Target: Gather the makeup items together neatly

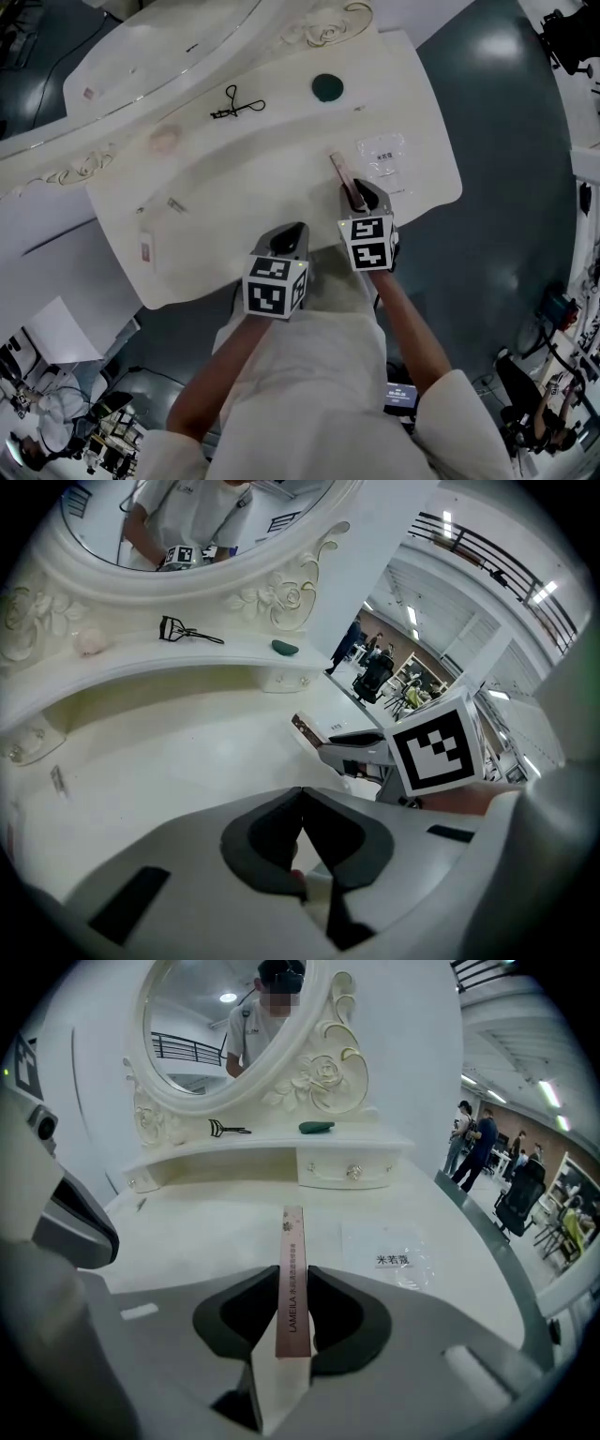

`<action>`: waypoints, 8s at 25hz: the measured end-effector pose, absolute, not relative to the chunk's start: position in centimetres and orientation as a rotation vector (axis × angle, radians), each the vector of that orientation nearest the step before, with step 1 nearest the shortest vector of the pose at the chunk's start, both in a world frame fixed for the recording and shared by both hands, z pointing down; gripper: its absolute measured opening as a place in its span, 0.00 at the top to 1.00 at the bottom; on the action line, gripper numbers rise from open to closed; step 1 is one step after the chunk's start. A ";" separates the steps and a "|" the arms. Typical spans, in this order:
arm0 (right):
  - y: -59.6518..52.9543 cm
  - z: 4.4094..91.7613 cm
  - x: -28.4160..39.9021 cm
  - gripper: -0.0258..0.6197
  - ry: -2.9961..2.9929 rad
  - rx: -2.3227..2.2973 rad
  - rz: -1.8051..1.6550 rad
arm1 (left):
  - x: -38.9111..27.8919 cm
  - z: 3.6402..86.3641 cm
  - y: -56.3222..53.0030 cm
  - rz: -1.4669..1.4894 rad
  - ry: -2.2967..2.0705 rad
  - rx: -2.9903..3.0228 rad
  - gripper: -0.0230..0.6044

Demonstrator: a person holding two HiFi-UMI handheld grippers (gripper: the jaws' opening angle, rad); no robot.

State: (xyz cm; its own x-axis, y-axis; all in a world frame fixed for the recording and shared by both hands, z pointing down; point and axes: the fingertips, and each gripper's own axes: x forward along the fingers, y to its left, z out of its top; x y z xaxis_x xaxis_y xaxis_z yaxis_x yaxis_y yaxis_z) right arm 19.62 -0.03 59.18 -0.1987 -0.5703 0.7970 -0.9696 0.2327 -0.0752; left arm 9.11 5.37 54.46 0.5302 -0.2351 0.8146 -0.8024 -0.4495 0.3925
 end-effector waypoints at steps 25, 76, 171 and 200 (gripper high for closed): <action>-0.7 61.0 20.2 0.82 -1.709 1.605 0.824 | 7.8 55.7 6.0 0.905 -0.861 1.913 0.95; 1.8 54.8 18.8 0.95 -1.902 1.571 0.786 | 5.8 52.7 6.6 0.817 -0.941 1.938 0.95; 2.2 54.6 -18.3 0.85 -2.230 0.861 0.410 | -25.4 53.8 18.0 0.345 -1.426 1.466 0.95; -1.8 60.9 -19.5 0.85 -2.143 0.835 0.438 | -26.2 55.9 17.8 0.394 -1.406 1.429 0.95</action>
